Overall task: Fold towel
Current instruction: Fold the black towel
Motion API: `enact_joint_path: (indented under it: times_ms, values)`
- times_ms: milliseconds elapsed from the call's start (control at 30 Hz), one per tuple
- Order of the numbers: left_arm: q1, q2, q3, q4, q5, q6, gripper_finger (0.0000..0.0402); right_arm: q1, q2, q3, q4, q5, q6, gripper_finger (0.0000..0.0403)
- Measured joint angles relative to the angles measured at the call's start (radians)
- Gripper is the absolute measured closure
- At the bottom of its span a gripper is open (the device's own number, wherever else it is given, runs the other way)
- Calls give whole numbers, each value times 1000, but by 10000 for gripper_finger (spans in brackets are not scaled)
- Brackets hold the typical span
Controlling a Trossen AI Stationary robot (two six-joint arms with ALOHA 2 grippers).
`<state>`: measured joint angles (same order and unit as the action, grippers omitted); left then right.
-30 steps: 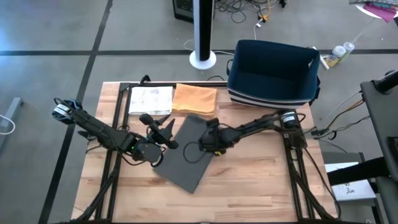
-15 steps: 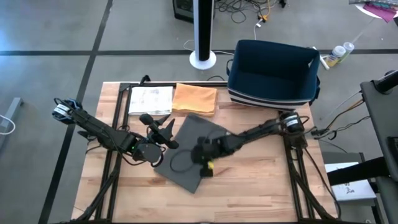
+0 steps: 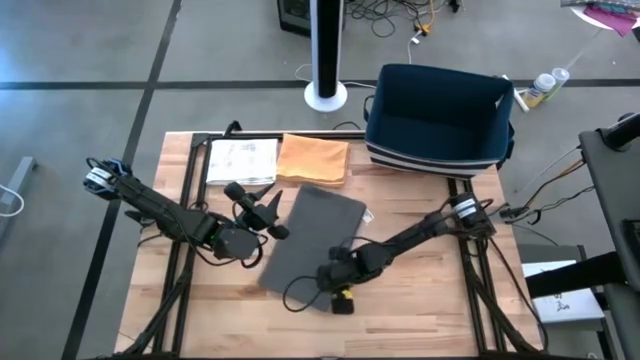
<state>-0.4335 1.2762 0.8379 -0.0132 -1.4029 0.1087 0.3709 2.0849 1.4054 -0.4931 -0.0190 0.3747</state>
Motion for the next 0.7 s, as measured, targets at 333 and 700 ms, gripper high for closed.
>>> enact_joint_path:
  times_ms: [333,700]
  values:
    - [0,0,0,58,1,90,287,103,-140,-12,-278,180,165,403]
    - [0,1,1,157,115,38,287,123,-143,-58,-70,231,175,403]
